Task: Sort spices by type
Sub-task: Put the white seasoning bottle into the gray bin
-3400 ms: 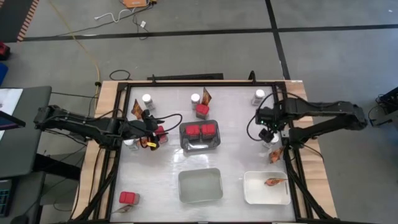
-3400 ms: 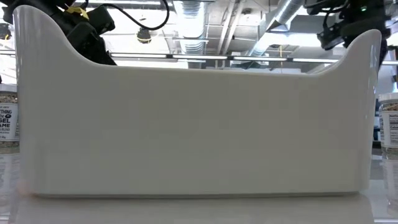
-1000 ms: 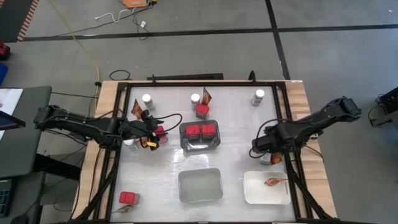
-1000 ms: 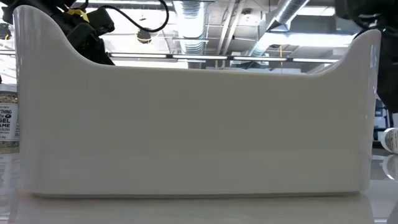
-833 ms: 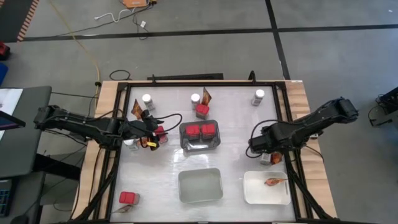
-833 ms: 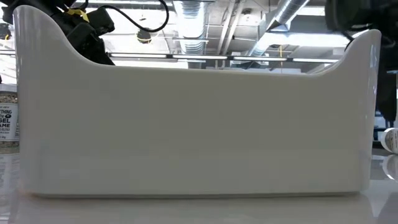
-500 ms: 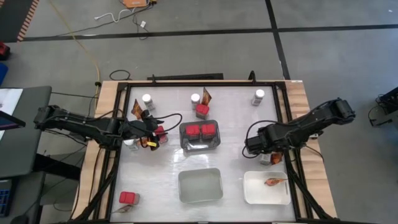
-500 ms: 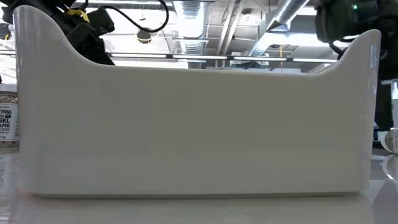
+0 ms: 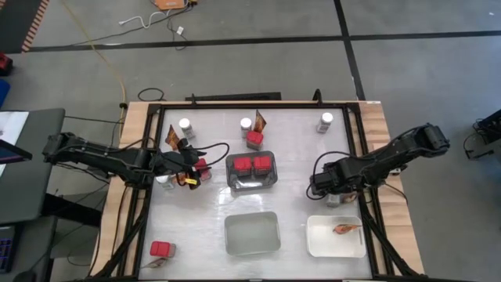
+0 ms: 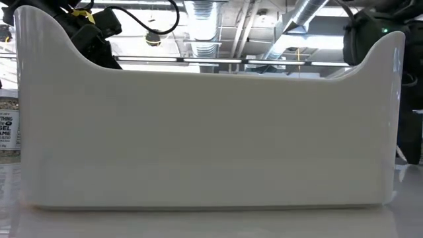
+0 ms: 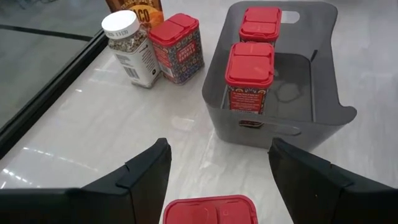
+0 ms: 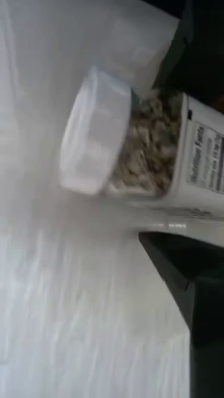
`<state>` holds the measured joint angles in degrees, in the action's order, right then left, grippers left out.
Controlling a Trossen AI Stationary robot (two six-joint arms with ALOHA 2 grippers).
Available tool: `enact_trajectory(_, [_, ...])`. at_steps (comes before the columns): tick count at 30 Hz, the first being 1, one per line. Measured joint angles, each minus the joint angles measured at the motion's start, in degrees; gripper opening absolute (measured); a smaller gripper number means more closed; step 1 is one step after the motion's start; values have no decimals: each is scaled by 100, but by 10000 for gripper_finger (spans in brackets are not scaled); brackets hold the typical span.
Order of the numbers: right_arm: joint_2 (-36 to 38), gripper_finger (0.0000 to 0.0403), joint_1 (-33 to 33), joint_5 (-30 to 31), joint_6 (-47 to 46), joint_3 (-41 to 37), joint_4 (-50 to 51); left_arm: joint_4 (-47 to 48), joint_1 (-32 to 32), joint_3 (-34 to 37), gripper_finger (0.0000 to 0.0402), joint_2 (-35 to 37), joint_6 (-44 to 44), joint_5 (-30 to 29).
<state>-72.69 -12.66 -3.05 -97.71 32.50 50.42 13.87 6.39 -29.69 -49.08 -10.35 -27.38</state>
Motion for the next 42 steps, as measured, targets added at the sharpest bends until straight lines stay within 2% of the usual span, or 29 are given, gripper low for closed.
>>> enact_trajectory(4, [0,217,206,234,375,1,-9,0,0,0,258,0,0,0])
enact_trajectory(8, [-1,215,499,588,1035,84,32,0,0,0,258,0,0,0])
enact_trajectory(14, [391,215,905,1818,2381,685,-42,0,0,0,258,0,0,0])
enact_trajectory(18, [885,215,955,2435,3453,1046,-483,-2,0,0,258,0,0,0])
enact_trajectory(24, [1638,215,645,3084,4853,1096,-1260,-2,0,0,258,0,0,1])
enact_trajectory(29, [1768,215,3,4144,5332,1006,-1480,-8,0,0,258,0,-9,1])
enact_trajectory(32, [1766,215,-380,4600,5649,506,-2416,-59,0,2,258,0,-116,0])
enact_trajectory(36, [1740,215,-773,4623,6584,-498,-4833,-125,0,2,258,0,-146,2])
enact_trajectory(39, [1714,215,-980,4335,7552,-1166,-6981,-157,0,2,258,-2,-146,0])
enact_trajectory(42, [1565,215,-1065,3698,8390,-1598,-8624,-211,0,2,258,-2,-163,2])
